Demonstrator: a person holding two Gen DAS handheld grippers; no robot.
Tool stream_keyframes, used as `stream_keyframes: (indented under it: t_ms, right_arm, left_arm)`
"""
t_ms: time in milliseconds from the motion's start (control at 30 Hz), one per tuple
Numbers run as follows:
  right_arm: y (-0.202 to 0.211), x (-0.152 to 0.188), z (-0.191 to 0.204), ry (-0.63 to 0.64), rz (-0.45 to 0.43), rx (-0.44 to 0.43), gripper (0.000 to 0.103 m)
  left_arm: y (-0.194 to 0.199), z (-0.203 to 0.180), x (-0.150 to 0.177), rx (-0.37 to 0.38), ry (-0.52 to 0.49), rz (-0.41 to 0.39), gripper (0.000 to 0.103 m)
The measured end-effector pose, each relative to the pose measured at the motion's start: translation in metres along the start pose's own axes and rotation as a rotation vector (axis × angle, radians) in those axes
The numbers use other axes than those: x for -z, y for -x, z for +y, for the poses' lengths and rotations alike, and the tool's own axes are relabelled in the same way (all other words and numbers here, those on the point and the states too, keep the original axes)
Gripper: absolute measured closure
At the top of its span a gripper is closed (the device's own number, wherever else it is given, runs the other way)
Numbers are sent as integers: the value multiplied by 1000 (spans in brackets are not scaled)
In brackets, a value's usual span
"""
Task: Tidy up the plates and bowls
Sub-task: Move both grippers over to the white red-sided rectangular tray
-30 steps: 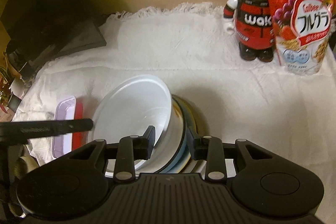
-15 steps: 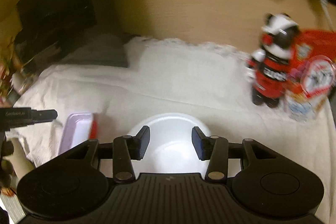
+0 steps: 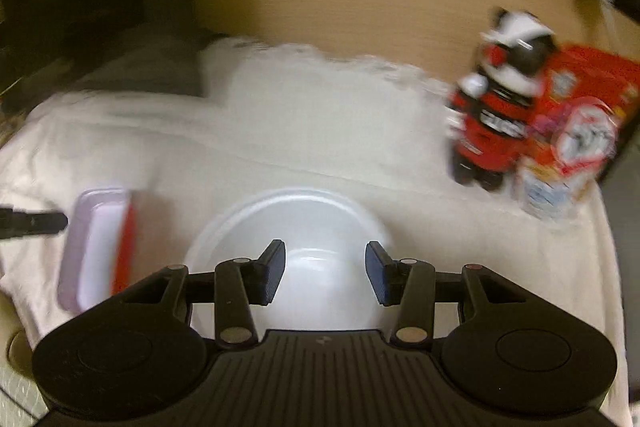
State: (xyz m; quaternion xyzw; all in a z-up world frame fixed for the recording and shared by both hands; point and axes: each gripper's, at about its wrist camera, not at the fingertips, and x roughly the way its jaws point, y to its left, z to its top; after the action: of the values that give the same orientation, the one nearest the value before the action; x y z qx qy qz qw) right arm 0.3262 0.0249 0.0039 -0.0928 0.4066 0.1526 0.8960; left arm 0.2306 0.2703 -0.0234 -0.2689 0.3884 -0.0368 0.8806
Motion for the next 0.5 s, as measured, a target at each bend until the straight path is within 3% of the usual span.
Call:
stream_keyframes:
  t_ms: [100,200,500]
  right_arm:
    - [-1,8,-24,-50,16,21,59]
    - [-3,16,-41,-69,23,48,59]
    - [-19,30,-63,-118,59,-8,59]
  left_arm:
    - [-27,-36,2,40,-52,39,81]
    - [-46,-58,4,1,-101,67,81]
    - [-58,-76,5,-37,-127,97,81]
